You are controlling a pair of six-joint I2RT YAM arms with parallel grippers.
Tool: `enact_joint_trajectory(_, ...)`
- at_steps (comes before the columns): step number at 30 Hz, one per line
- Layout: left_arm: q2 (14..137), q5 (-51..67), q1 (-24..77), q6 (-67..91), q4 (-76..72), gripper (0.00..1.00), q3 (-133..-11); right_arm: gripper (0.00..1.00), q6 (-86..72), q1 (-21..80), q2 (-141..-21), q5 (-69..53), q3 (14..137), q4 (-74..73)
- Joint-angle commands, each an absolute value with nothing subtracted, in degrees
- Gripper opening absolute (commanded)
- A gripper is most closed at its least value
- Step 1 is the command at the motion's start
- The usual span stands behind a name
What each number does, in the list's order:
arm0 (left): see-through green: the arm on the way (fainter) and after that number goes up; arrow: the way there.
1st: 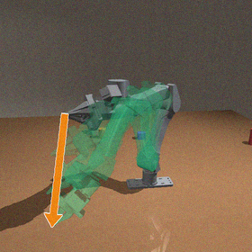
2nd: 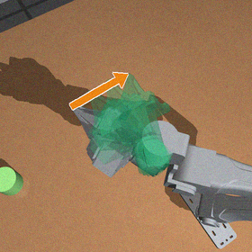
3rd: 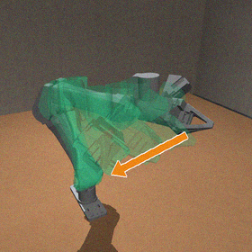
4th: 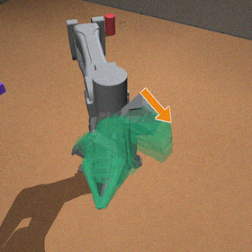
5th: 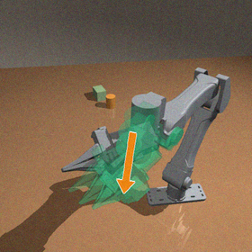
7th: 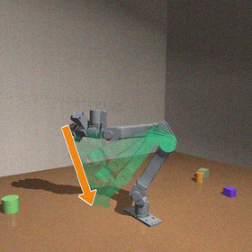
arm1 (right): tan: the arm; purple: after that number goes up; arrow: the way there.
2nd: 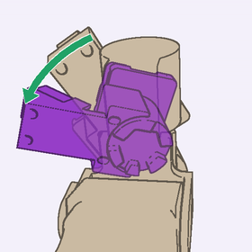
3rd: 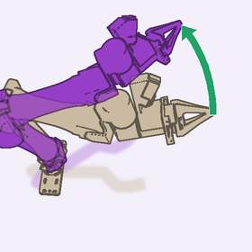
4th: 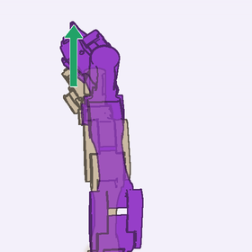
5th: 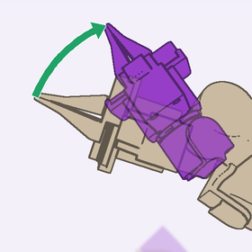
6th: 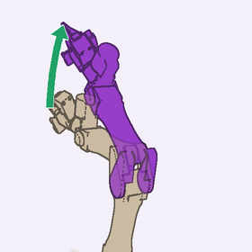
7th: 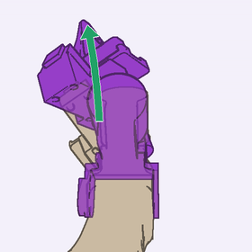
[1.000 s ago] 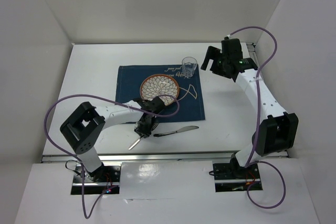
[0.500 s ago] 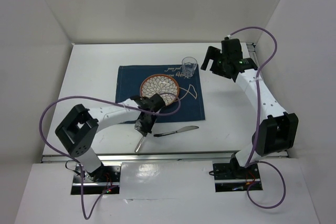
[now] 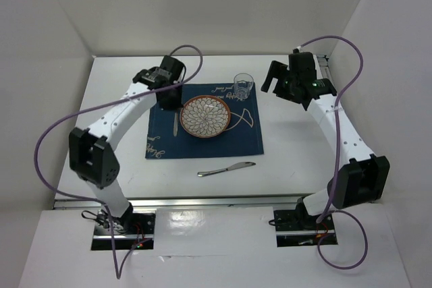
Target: Set the dinner table for one person
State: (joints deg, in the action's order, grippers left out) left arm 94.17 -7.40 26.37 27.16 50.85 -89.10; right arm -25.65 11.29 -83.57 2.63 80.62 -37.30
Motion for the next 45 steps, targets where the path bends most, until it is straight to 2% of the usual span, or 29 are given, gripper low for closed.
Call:
enact_joint_trajectory(1,103.1,-12.8,23.4,27.7,55.2,0.0,-97.1,1.0,-25.6,10.4,-78.1,4.6,79.6,-39.6)
enact_joint_trajectory(3,110.3,-11.0,20.0,27.7,55.2,0.0,-101.8,1.0,-25.6,9.8,-75.7,5.3,78.2,-40.5)
enact_joint_trajectory(8,117.6,-9.9,17.9,27.1,54.7,0.0,-104.6,1.0,-24.4,7.1,-73.2,5.8,75.6,-42.4)
enact_joint_trajectory(16,122.0,-10.6,17.2,27.1,50.5,0.0,-101.3,1.0,-23.3,3.9,-71.4,3.7,72.9,-42.5)
enact_joint_trajectory(20,126.0,-14.1,17.2,27.7,52.5,0.01,-105.2,1.0,-23.3,3.9,-71.4,3.7,72.9,-43.0)
enact_joint_trajectory(22,126.7,-14.1,17.2,28.3,53.1,0.18,-106.3,1.0,-23.3,3.9,-71.4,3.7,72.3,-43.0)
enact_joint_trajectory(23,126.7,-14.1,17.2,28.3,53.1,0.35,-106.3,1.0,-23.3,3.3,-71.4,3.7,72.3,-43.0)
enact_joint_trajectory(25,126.0,-14.7,17.2,28.3,53.1,0.45,-106.3,1.0,-23.3,3.3,-71.4,3.7,72.3,-43.0)
enact_joint_trajectory(26,126.0,-14.7,17.2,28.3,53.1,0.66,-106.3,1.0,-22.8,3.3,-70.8,3.7,72.3,-43.6)
enact_joint_trajectory(28,124.9,-16.2,17.2,28.8,54.7,0.77,-106.9,1.0,-22.8,3.3,-70.8,3.7,72.9,-44.3)
enact_joint_trajectory(33,114.6,-19.8,20.3,28.3,58.3,0.78,-108.9,1.0,-22.8,3.3,-69.6,4.7,74.2,-45.6)
enact_joint_trajectory(36,107.9,-21.0,26.5,27.2,58.3,0.73,-106.1,1.0,-22.8,3.3,-68.4,4.7,75.2,-46.1)
enact_joint_trajectory(38,102.2,-19.4,33.0,25.5,56.5,0.63,-101.2,1.0,-22.8,3.3,-67.3,4.7,75.2,-46.1)
enact_joint_trajectory(41,95.7,-18.1,44.4,23.5,50.7,0.55,-89.5,1.0,-22.8,2.8,-66.8,4.1,75.2,-46.7)
enact_joint_trajectory(43,93.1,-13.0,49.9,20.9,45.0,0.55,-79.8,1.0,-23.3,2.8,-66.2,4.1,75.2,-47.2)
enact_joint_trajectory(45,92.1,-9.5,56.2,19.9,41.3,0.54,-76.2,1.0,-23.3,2.3,-65.7,3.6,74.7,-47.2)
